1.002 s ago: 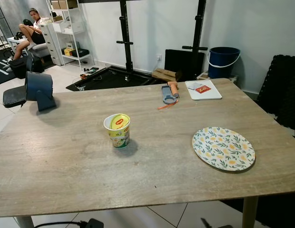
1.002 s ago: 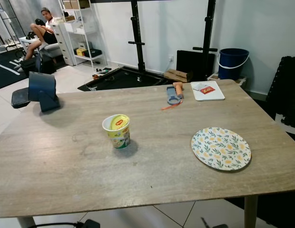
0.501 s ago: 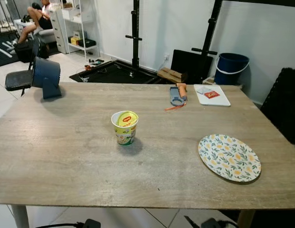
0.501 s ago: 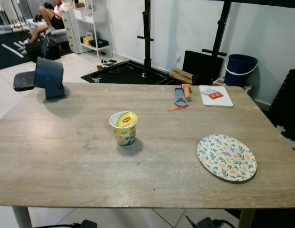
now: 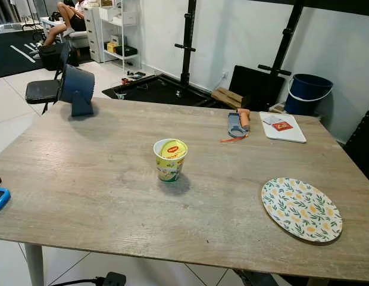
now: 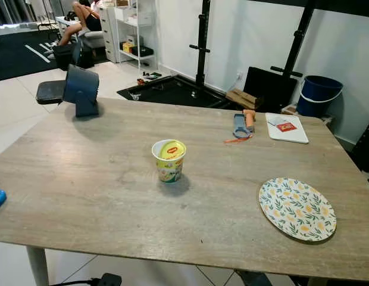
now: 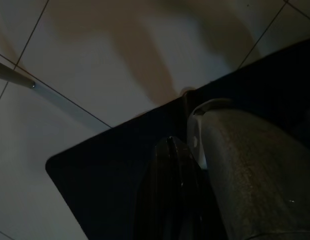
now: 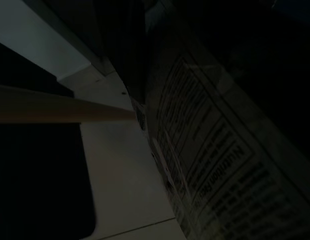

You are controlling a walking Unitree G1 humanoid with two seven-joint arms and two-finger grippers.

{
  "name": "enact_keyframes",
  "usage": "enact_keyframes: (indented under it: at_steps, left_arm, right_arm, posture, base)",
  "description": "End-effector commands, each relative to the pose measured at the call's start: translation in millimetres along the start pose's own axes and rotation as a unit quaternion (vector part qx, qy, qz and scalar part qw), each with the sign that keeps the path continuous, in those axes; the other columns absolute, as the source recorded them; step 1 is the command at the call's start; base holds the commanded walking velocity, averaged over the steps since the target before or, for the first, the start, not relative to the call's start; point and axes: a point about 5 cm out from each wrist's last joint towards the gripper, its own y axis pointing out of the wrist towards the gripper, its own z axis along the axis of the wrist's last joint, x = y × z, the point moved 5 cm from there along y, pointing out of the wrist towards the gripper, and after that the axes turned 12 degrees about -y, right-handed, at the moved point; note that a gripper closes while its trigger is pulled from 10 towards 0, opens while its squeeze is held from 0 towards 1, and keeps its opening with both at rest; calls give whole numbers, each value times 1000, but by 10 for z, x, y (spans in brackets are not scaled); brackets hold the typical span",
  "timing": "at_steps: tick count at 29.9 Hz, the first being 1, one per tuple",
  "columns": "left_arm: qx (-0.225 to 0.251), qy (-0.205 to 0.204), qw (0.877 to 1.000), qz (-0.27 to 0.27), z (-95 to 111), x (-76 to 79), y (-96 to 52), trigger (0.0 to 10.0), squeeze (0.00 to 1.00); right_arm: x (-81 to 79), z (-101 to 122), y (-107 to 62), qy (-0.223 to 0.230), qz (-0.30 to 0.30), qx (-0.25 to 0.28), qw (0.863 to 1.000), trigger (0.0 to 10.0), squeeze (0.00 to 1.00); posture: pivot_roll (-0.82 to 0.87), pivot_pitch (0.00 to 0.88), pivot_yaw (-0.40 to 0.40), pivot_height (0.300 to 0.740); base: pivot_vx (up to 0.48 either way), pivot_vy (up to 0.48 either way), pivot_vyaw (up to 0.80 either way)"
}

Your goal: Restocking fridge

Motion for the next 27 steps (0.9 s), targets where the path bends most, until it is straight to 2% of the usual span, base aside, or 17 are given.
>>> enact_keyframes:
  at_steps: [1, 7, 10, 13, 16, 21, 24, 27]
  left_arm:
    - [-35, 10, 999, 1, -197, -19, -20, 10000, 0]
    - [-40, 8, 999, 2, -256, -53, -35, 10000, 0]
    - [-60, -9, 998, 13, -427, -106, -70, 10000, 0]
    - [-66, -15, 998, 15, -472, -113, -79, 10000, 0]
    - [-61, -13, 998, 12, -439, -96, -71, 10000, 0]
    - [-42, 3, 999, 0, -267, -7, -29, 10000, 0]
    - [-33, 0, 999, -1, -204, 17, -17, 10000, 0]
    - [-36, -4, 999, 0, -233, 12, -22, 10000, 0]
  right_arm:
    - [-17, -92, -10, 8, -2, -12, 1000, 10000, 0]
    - [-113, -324, -43, 31, 2, -36, 999, 10000, 0]
    - [-200, -495, -76, 49, 7, -57, 997, 10000, 0]
    - [-207, -550, -88, 51, 8, -63, 997, 10000, 0]
    - [-176, -536, -85, 50, 5, -61, 997, 10000, 0]
    - [-35, -405, -63, 46, -11, -43, 998, 10000, 0]
    - [-42, -396, -60, 40, -8, -43, 998, 10000, 0]
    - [-67, -407, -61, 34, -4, -45, 998, 10000, 0]
  posture:
    - [-9, 22, -47, 740]
    - [-26, 34, -38, 740]
    - [-39, 0, -37, 740]
    - [-37, 0, -42, 740]
    - [-45, 0, -40, 740]
    - [-57, 14, -43, 740]
    - [-44, 6, -52, 740]
    - [-42, 4, -52, 740]
  base:
    - [0, 0, 0]
    - [-254, 0, 0]
    - [-272, 0, 0]
    - [-284, 0, 0]
    - [-289, 0, 0]
    - [-305, 0, 0]
    - [-308, 0, 0]
    - [-304, 0, 0]
